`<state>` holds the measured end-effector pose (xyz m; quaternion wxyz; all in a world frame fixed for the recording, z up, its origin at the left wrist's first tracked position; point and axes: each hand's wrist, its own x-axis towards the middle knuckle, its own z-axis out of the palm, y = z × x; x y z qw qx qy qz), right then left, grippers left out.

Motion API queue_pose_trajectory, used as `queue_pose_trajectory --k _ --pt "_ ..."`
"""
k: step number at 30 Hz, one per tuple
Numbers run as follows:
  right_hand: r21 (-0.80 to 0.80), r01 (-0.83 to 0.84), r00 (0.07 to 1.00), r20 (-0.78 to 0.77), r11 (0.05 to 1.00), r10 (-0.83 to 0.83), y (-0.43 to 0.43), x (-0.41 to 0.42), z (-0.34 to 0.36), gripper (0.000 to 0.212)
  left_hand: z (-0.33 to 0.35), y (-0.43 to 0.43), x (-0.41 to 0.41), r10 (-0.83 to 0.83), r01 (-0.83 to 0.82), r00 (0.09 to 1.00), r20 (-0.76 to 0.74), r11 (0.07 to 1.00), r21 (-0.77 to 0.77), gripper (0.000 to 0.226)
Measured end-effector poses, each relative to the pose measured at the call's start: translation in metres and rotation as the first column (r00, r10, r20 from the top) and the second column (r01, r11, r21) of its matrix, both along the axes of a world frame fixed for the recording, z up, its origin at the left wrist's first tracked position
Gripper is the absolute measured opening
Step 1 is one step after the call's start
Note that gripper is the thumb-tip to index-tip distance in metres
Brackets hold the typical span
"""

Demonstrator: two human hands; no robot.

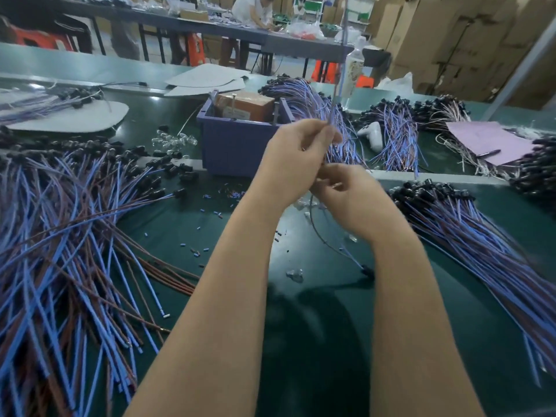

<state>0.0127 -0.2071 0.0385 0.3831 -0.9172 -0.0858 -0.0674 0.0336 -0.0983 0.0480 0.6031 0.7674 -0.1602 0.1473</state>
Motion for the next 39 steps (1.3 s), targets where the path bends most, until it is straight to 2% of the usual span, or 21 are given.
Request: queue_pose_trajectory --k 2,4,6,8,10,12,13,15,17,19,20,22,23,26,27,30,32,33,35,37,39 --pt "0.050 0.100 0.979 0.171 0.994 -0.107 -0.024 -0.006 0.016 0.018 0.030 -0.024 -0.004 -0.016 0.002 0.987 0.158 0.996 0.085 0.020" --pt "0.291 0.196 0.882 0.366 0.937 -0.298 -0.048 -0.013 0.029 0.021 0.050 -0.053 -0.007 0.047 -0.100 0.971 0.234 0.971 0.219 0.025" --pt "0.604 0.217 0.742 0.409 0.767 -0.532 -0.074 -0.019 0.039 0.022 0.054 -0.082 -0.008 0.080 -0.134 0.984 0.158 0.921 0.366 0.035" --pt "0.841 0.126 0.680 0.313 0.526 -0.663 -0.096 -0.025 0.043 0.023 0.047 -0.110 -0.007 0.014 0.000 1.000 -0.027 0.890 0.457 0.042" --pt "0.951 0.026 0.672 0.211 0.307 -0.710 -0.117 -0.031 0.040 0.023 0.039 -0.137 -0.007 -0.097 0.173 0.972 -0.214 0.911 0.374 0.047" --pt "0.989 -0.040 0.680 0.133 0.145 -0.721 -0.134 -0.035 0.032 0.022 0.033 -0.164 -0.008 -0.210 0.323 0.907 -0.365 0.904 0.282 0.052" --pt "0.995 -0.060 0.692 0.100 0.081 -0.715 -0.142 -0.037 0.028 0.022 0.031 -0.178 -0.010 -0.288 0.407 0.851 -0.439 0.890 0.205 0.053" --pt "0.996 -0.089 0.722 0.065 0.000 -0.689 -0.157 -0.041 0.021 0.024 0.024 -0.199 -0.018 -0.441 0.490 0.665 -0.603 0.867 -0.093 0.049" --pt "0.994 -0.112 0.749 0.088 0.005 -0.657 -0.171 -0.046 0.017 0.027 0.015 -0.217 -0.021 -0.545 0.423 0.533 -0.647 0.834 -0.355 0.037" --pt "0.993 -0.119 0.780 0.111 0.028 -0.616 -0.181 -0.049 0.012 0.029 0.008 -0.230 -0.018 -0.635 0.298 0.488 -0.600 0.767 -0.569 0.031" --pt "0.994 -0.105 0.790 0.098 0.024 -0.605 -0.184 -0.049 0.009 0.030 0.006 -0.236 -0.014 -0.687 0.218 0.479 -0.547 0.697 -0.683 0.029" --pt "0.998 -0.050 0.772 0.018 -0.032 -0.635 -0.190 -0.046 0.001 0.028 0.005 -0.240 -0.006 -0.761 0.131 0.454 -0.462 0.571 -0.811 0.020" --pt "0.998 -0.009 0.738 -0.040 -0.068 -0.673 -0.194 -0.044 -0.005 0.027 0.004 -0.241 -0.003 -0.768 0.148 0.443 -0.462 0.571 -0.807 0.019" --pt "0.976 0.206 0.643 -0.193 -0.076 -0.741 -0.200 -0.037 -0.024 0.028 -0.008 -0.241 0.006 -0.609 0.277 0.491 -0.623 0.787 -0.551 0.020" --pt "0.961 0.266 0.636 -0.236 -0.078 -0.735 -0.201 -0.035 -0.032 0.029 -0.013 -0.241 0.009 -0.570 0.286 0.488 -0.661 0.820 -0.496 0.020" --pt "0.936 0.299 0.699 -0.346 -0.184 -0.626 -0.203 -0.032 -0.049 0.029 -0.028 -0.245 0.018 -0.603 0.161 0.439 -0.667 0.783 -0.601 0.026" --pt "0.924 0.297 0.743 -0.382 -0.241 -0.550 -0.204 -0.032 -0.057 0.031 -0.038 -0.250 0.024 -0.597 0.044 0.477 -0.645 0.749 -0.661 0.023" --pt "0.917 0.314 0.760 -0.397 -0.244 -0.514 -0.205 -0.032 -0.060 0.034 -0.043 -0.252 0.026 -0.576 0.009 0.497 -0.649 0.752 -0.660 0.017" --pt "0.907 0.366 0.781 -0.421 -0.208 -0.461 -0.206 -0.033 -0.063 0.039 -0.049 -0.254 0.024 -0.520 -0.042 0.541 -0.661 0.768 -0.639 0.021" --pt "0.901 0.391 0.794 -0.434 -0.189 -0.425 -0.203 -0.030 -0.064 0.035 -0.055 -0.253 0.025 -0.461 -0.062 0.598 -0.656 0.789 -0.611 0.017" --pt "0.901 0.395 0.809 -0.433 -0.179 -0.397 -0.196 -0.027 -0.064 0.028 -0.059 -0.251 0.026 -0.336 0.018 0.695 -0.636 0.892 -0.452 0.026"
